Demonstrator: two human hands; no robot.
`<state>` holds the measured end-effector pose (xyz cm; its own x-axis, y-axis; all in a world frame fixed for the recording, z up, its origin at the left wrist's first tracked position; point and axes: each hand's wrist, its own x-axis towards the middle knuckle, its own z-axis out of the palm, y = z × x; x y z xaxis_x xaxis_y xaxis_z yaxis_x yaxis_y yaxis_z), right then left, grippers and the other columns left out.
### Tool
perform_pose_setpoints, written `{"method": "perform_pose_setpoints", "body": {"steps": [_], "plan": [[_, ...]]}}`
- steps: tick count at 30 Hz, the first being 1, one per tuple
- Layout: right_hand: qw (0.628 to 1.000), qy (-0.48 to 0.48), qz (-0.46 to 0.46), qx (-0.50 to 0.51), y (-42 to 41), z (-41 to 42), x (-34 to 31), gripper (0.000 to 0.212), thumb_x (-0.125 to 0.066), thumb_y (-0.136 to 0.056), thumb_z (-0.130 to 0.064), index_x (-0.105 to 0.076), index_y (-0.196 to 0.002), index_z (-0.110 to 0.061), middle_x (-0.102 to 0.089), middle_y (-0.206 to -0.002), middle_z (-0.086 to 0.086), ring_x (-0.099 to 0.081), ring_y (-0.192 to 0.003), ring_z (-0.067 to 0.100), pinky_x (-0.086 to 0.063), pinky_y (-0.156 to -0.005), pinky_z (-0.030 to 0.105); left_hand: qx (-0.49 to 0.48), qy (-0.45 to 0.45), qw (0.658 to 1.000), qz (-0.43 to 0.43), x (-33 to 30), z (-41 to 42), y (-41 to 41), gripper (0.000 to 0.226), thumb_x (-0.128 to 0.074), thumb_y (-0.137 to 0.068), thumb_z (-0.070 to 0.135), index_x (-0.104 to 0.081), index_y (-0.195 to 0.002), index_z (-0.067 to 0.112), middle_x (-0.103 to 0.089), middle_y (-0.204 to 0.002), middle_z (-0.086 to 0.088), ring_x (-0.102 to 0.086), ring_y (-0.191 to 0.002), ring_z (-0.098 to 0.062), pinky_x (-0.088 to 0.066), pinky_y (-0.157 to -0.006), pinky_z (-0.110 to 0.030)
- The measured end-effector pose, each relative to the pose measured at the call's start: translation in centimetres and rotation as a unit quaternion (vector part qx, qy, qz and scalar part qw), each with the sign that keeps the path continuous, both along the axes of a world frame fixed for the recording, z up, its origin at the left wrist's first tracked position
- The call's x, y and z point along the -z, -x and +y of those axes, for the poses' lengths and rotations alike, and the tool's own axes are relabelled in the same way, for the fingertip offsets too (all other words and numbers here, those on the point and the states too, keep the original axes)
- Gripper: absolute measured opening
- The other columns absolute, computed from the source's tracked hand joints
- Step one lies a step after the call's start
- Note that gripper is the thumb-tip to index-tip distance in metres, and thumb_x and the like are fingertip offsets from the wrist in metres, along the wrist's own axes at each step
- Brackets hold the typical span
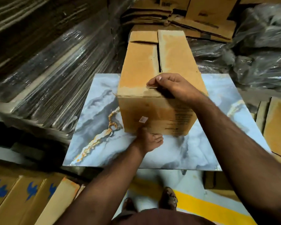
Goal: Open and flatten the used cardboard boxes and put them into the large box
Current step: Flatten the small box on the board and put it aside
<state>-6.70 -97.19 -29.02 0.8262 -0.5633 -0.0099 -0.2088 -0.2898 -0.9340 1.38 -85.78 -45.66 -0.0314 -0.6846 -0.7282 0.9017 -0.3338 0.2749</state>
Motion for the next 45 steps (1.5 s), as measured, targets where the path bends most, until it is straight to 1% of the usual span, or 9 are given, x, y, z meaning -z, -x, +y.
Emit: {"method": "perform_pose_setpoints", "body": {"steps": [6, 10, 12, 15, 23, 29, 35, 41, 45], "plan": [[0.989, -0.128, -0.07, 0.011, -0.5, -0.4, 3.1, 0.027, -0.042, -0.106, -0.016, -0.064, -0.114, -0.003, -0.072, -0.113, 0.011, -0.066, -0.111, 0.016, -0.049, -0.098, 0.026, 0.053, -0.039, 0.997, -0.041, -1.9, 0.1, -1.7, 0.073, -0.023, -0.099, 0.046, -0.021, -0.154, -0.002, -0.027, -0.159, -0.021, -0.02, -0.149, -0.035, -0.015, -0.12, -0.043], [0.968, -0.216, -0.118, 0.036, -0.4, -1.2, 3.5, 0.027, -0.038, -0.107, -0.015, -0.064, -0.111, -0.008, -0.073, -0.111, 0.008, -0.062, -0.12, 0.022, -0.042, -0.111, 0.034, 0.15, -0.016, 0.981, -0.123, -2.1, 0.8, -3.0, 0.049, -0.029, -0.098, 0.037, -0.048, -0.135, 0.012, -0.045, -0.149, -0.019, -0.047, -0.131, -0.032, -0.031, -0.11, -0.041], [0.964, -0.227, -0.131, 0.053, -0.5, -0.8, 3.6, 0.027, -0.037, -0.106, -0.013, -0.063, -0.113, -0.007, -0.073, -0.111, 0.008, -0.064, -0.116, 0.018, -0.048, -0.101, 0.026, 0.29, 0.01, 0.93, -0.227, -3.1, 0.9, -3.9, 0.034, -0.032, -0.1, 0.041, -0.055, -0.108, 0.017, -0.06, -0.127, -0.011, -0.056, -0.098, -0.022, -0.042, -0.088, -0.036], [0.94, -0.28, -0.177, 0.084, -0.3, -0.9, 3.5, 0.028, -0.036, -0.106, -0.015, -0.059, -0.117, -0.004, -0.071, -0.113, 0.011, -0.066, -0.112, 0.017, -0.052, -0.096, 0.024, 0.41, 0.063, 0.832, -0.367, -6.5, 0.0, -5.4, 0.03, -0.047, -0.1, 0.045, -0.061, -0.112, 0.021, -0.064, -0.11, -0.004, -0.057, -0.091, -0.016, -0.044, -0.075, -0.029], [0.788, -0.434, -0.332, 0.284, 0.9, -2.5, 2.9, 0.029, -0.048, -0.099, -0.035, -0.061, -0.107, -0.011, -0.07, -0.11, 0.015, -0.067, -0.107, 0.029, -0.057, -0.09, 0.042, 0.42, 0.102, 0.721, -0.542, -18.0, -1.9, -10.0, 0.035, -0.039, -0.106, 0.037, -0.059, -0.107, 0.008, -0.074, -0.091, -0.008, -0.064, -0.083, -0.022, -0.046, -0.062, -0.027], [0.836, -0.34, -0.25, 0.351, -0.1, -5.6, 1.5, 0.014, -0.052, -0.1, -0.024, -0.062, -0.104, -0.015, -0.069, -0.1, 0.004, -0.066, -0.092, 0.018, -0.055, -0.077, 0.03, 0.306, -0.095, 0.503, -0.803, -17.3, -6.1, -11.3, 0.058, -0.044, -0.097, 0.055, -0.05, -0.134, 0.011, -0.045, -0.139, -0.017, -0.043, -0.128, -0.035, -0.042, -0.104, -0.048], [0.896, -0.233, -0.196, 0.323, -4.3, -9.2, -0.9, 0.013, -0.049, -0.099, -0.02, -0.061, -0.098, -0.019, -0.066, -0.087, 0.0, -0.06, -0.081, 0.014, -0.05, -0.073, 0.027, 0.334, -0.19, 0.523, -0.76, -16.5, -10.8, -9.5, 0.105, -0.039, -0.083, 0.082, -0.012, -0.157, 0.013, 0.008, -0.162, -0.025, 0.008, -0.148, -0.047, -0.007, -0.115, -0.068], [0.883, -0.127, -0.133, 0.432, -7.2, -13.0, 0.8, 0.03, -0.034, -0.104, -0.041, -0.057, -0.101, -0.021, -0.065, -0.096, 0.001, -0.06, -0.086, 0.018, -0.049, -0.079, 0.039, 0.351, -0.277, 0.557, -0.7, -17.6, -14.8, -9.7, 0.123, -0.03, -0.072, 0.094, 0.007, -0.157, 0.014, 0.018, -0.16, -0.025, 0.011, -0.145, -0.053, -0.002, -0.113, -0.072], [0.87, -0.019, -0.117, 0.479, -6.9, -13.2, 4.3, 0.038, -0.029, -0.104, -0.04, -0.058, -0.106, -0.016, -0.068, -0.096, -0.002, -0.063, -0.086, 0.025, -0.052, -0.077, 0.04, 0.405, -0.317, 0.518, -0.683, -18.0, -16.1, -9.4, 0.137, -0.055, -0.065, 0.089, 0.015, -0.155, 0.015, 0.023, -0.159, -0.025, 0.009, -0.145, -0.054, -0.008, -0.114, -0.071]]}}
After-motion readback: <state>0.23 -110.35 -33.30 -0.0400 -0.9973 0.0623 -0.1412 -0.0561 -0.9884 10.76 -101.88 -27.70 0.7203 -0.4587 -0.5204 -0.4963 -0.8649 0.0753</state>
